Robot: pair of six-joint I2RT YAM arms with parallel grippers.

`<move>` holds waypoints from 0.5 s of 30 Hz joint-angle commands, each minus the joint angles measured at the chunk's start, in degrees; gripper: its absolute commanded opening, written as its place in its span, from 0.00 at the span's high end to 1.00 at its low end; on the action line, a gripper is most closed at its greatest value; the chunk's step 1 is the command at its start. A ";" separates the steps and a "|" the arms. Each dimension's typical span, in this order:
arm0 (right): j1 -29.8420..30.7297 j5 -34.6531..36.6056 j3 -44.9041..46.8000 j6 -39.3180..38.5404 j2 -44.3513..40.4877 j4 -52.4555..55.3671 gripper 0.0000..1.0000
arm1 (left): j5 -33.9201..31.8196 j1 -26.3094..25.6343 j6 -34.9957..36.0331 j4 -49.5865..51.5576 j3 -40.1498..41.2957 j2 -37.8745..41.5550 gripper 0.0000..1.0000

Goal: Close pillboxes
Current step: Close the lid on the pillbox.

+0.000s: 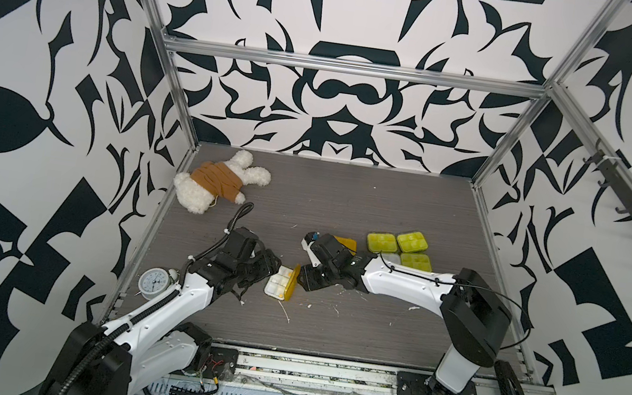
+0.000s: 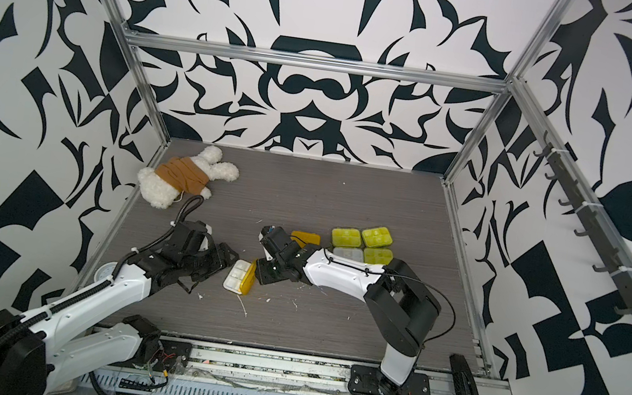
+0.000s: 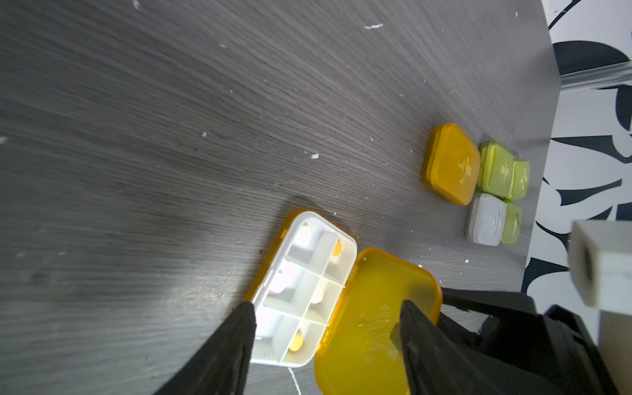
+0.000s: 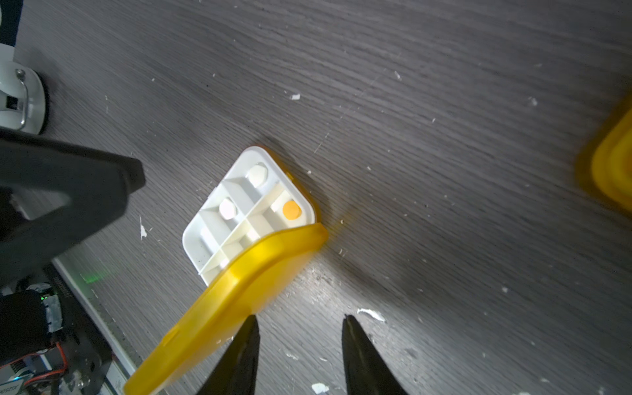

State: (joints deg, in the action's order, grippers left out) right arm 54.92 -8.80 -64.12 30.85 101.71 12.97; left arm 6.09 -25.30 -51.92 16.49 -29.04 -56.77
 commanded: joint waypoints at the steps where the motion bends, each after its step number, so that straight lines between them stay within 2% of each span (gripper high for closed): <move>1: 0.38 0.30 -2.89 -0.90 0.01 0.57 0.56 | -2.32 0.98 2.22 5.17 -2.54 2.76 0.30; 6: 0.69 0.85 -4.60 -0.89 1.35 0.74 0.56 | -3.10 2.30 3.49 7.62 -3.06 5.54 0.29; 15: 1.09 1.22 -7.90 -1.32 4.39 1.61 0.56 | -2.66 2.89 3.67 7.95 -2.62 5.98 0.29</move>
State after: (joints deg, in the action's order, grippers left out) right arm 55.61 -8.54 -69.67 30.35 106.26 13.50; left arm 3.86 -22.72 -48.84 22.50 -30.74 -51.18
